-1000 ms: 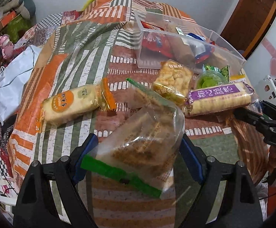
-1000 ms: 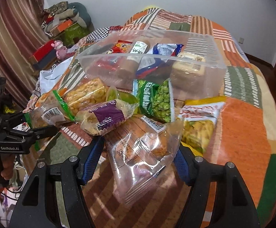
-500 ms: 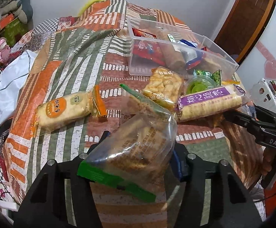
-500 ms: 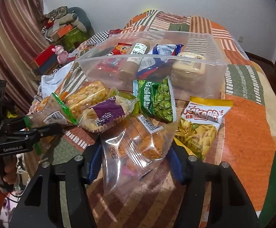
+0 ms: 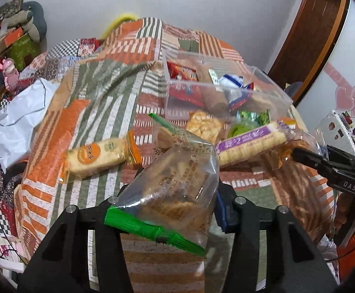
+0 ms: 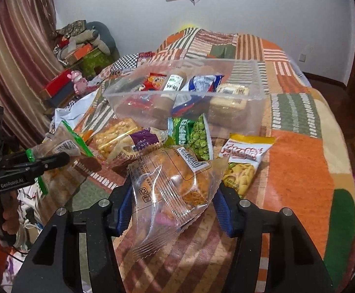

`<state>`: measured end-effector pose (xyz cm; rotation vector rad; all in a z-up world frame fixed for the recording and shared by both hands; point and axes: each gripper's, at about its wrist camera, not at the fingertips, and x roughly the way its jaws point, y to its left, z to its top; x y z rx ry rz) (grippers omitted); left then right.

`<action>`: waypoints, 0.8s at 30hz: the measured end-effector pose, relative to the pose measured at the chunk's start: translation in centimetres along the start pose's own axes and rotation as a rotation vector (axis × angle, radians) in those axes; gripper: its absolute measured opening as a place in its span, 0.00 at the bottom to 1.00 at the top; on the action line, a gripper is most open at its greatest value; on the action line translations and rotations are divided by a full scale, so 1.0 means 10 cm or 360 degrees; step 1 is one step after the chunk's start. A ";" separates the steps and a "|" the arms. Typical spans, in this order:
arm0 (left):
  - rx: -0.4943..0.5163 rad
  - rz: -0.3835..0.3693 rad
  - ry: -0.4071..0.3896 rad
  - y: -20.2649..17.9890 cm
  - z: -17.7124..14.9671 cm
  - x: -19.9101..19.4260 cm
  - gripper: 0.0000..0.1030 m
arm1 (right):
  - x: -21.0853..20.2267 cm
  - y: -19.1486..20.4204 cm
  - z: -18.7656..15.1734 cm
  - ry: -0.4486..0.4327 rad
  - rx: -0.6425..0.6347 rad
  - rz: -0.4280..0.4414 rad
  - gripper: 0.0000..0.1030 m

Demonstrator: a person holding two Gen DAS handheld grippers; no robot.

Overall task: Organize snacks
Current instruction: 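Grasp the bagged cookies with green clip using the left tool, then drop the cookie bag into the box with the left tool while the right drops bread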

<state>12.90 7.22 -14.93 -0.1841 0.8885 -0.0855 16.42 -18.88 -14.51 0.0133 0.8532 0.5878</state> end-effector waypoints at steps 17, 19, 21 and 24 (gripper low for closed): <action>0.0062 -0.0042 -0.0219 -0.21 0.47 -0.24 0.47 | -0.32 -0.08 0.21 -0.0193 0.0031 -0.0077 0.52; 0.0067 -0.0050 -0.0235 -0.24 0.54 -0.24 0.47 | -0.35 -0.08 0.25 -0.0222 0.0037 -0.0074 0.52; 0.0074 -0.0056 -0.0247 -0.27 0.59 -0.23 0.47 | -0.37 -0.09 0.30 -0.0250 0.0039 -0.0075 0.52; 0.0085 -0.0060 -0.0260 -0.31 0.68 -0.20 0.47 | -0.37 -0.11 0.38 -0.0277 0.0041 -0.0074 0.52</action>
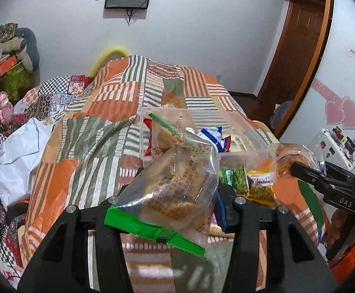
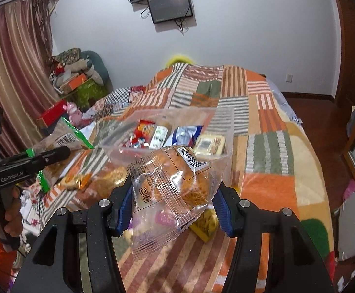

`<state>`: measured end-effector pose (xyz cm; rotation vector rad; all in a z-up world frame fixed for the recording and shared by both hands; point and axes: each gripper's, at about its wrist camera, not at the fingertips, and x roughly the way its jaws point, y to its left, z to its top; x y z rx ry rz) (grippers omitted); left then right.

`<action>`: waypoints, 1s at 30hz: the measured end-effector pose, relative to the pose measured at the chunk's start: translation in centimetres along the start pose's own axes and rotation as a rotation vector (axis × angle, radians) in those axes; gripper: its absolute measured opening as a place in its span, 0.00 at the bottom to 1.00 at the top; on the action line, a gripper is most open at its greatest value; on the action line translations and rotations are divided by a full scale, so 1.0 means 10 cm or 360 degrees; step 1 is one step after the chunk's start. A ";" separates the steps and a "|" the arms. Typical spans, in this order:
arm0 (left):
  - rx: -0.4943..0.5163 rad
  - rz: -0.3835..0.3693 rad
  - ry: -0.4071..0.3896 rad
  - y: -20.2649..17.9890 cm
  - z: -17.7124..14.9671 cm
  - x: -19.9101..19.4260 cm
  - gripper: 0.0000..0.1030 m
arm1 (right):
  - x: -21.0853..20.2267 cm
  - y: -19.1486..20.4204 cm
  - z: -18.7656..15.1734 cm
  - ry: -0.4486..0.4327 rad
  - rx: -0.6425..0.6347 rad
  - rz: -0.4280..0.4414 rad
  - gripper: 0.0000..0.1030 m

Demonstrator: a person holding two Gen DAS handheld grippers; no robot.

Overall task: Organize snacks
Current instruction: 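Drop the cookie bag into the box with the left tool while the right drops bread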

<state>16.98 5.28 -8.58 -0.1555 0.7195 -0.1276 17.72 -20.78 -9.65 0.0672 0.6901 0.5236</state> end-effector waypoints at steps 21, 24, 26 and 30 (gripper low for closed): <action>0.0036 0.0015 -0.0048 -0.07 0.56 0.46 0.47 | 0.36 -0.10 0.46 -0.0101 0.0038 -0.0006 0.52; 0.0031 0.0019 -0.0039 -0.07 0.61 0.56 0.47 | 0.47 -0.09 0.50 -0.0085 0.0027 -0.0011 0.52; 0.0018 0.0015 -0.0020 -0.05 0.63 0.64 0.47 | 0.54 -0.07 0.53 -0.0071 0.0012 -0.0019 0.52; 0.0009 0.0011 0.0023 -0.04 0.67 0.81 0.47 | 0.69 -0.08 0.56 -0.0035 0.0006 -0.0028 0.52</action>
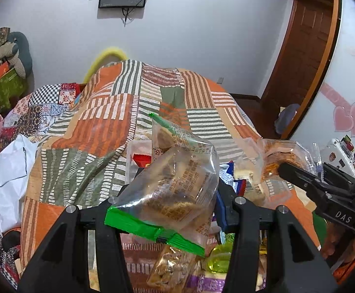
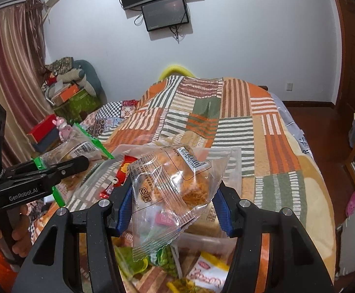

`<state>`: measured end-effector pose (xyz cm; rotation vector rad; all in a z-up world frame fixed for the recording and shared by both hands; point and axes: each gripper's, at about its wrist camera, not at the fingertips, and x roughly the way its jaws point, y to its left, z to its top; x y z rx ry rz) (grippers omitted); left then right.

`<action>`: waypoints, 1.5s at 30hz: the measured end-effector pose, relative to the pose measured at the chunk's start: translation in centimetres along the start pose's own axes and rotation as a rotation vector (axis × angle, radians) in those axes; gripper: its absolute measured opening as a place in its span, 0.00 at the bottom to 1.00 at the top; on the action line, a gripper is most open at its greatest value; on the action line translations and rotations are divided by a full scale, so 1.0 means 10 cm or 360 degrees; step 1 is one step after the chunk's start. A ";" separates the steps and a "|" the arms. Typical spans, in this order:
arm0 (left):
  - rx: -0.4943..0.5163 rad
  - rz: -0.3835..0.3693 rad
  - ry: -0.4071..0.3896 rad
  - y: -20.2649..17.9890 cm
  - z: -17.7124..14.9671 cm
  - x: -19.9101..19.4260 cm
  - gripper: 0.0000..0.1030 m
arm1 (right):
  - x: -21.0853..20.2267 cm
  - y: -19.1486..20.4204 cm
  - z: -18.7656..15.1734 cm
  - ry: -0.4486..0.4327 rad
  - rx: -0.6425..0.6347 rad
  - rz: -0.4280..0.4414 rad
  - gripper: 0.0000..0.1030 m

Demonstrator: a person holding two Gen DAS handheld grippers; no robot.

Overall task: Organize snacks
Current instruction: 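Drop the cookie bag into the box with the left tool while the right drops bread, then grasp the bread-roll bag with the left tool while the right grasps the yellow chip bag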

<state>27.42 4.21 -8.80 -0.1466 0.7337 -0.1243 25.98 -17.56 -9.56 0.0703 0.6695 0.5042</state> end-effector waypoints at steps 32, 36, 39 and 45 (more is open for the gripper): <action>-0.0016 0.0056 0.0212 0.03 -0.06 0.62 0.58 | 0.45 -0.06 -0.04 0.0251 0.0001 -0.0019 0.58; -0.0010 0.0061 0.0164 0.01 -0.05 0.47 0.68 | 0.34 -0.05 -0.06 0.0221 -0.0006 -0.0046 0.63; 0.0016 0.0060 0.0107 -0.03 -0.04 0.29 0.72 | 0.25 -0.05 -0.05 0.0192 -0.0004 -0.0050 0.64; 0.0042 0.0071 0.0045 -0.09 -0.03 -0.04 0.74 | 0.03 -0.04 -0.04 0.0142 -0.0009 -0.0048 0.65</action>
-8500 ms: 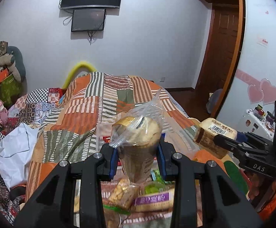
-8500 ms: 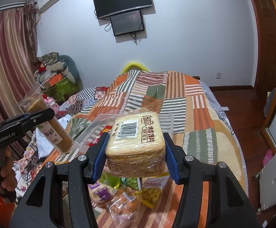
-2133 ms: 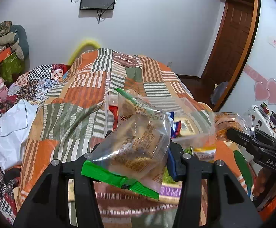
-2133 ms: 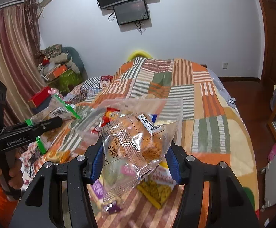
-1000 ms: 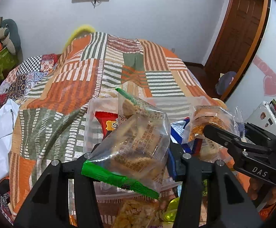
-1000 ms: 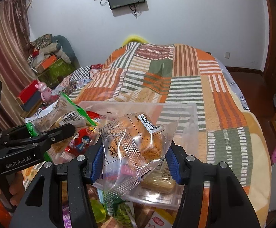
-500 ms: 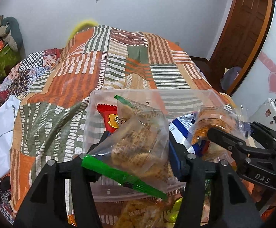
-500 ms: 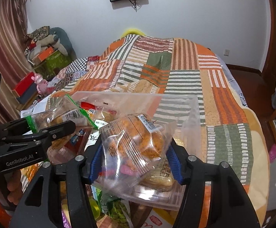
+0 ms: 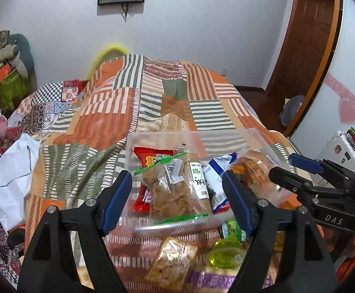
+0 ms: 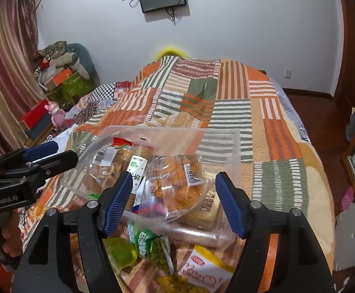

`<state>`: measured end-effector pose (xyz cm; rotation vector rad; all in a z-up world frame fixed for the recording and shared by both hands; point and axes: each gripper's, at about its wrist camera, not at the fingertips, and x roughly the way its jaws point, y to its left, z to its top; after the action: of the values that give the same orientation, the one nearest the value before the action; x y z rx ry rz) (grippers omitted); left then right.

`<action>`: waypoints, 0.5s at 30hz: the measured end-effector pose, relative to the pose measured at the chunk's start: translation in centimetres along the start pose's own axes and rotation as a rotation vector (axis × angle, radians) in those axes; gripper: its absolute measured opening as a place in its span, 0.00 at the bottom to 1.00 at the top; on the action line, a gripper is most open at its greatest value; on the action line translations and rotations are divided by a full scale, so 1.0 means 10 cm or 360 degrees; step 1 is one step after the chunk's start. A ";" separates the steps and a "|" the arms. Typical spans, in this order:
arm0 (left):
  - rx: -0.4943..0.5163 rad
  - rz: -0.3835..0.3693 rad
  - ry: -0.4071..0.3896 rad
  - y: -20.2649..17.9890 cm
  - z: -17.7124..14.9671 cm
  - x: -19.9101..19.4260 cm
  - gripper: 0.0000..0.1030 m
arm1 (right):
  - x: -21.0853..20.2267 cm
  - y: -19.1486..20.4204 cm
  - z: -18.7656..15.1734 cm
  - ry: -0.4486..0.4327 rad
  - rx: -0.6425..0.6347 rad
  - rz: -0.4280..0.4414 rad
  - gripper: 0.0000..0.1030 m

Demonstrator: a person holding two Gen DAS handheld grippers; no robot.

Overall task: Organize snacks
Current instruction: 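Grasp the bread-roll bag with the left tool while the right grasps the yellow chip bag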

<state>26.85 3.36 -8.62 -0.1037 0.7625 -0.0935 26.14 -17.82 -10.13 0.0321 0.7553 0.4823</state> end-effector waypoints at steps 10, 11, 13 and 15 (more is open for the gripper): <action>-0.0010 0.0042 0.0002 0.05 -0.21 -0.36 0.77 | -0.36 0.02 -0.13 -0.0055 -0.0026 -0.0030 0.66; -0.0010 0.0044 0.0007 0.05 -0.24 -0.38 0.77 | -0.39 0.01 -0.15 -0.0057 -0.0025 -0.0031 0.66; -0.0013 0.0050 0.0025 0.05 -0.31 -0.43 0.77 | -0.44 0.01 -0.18 -0.0061 -0.0023 -0.0032 0.67; -0.0016 0.0050 0.0042 0.06 -0.38 -0.46 0.77 | -0.49 0.00 -0.24 -0.0064 -0.0022 -0.0039 0.69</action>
<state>20.96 4.29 -8.28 -0.1005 0.7905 -0.0612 21.52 -20.23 -8.69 0.0197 0.7123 0.4624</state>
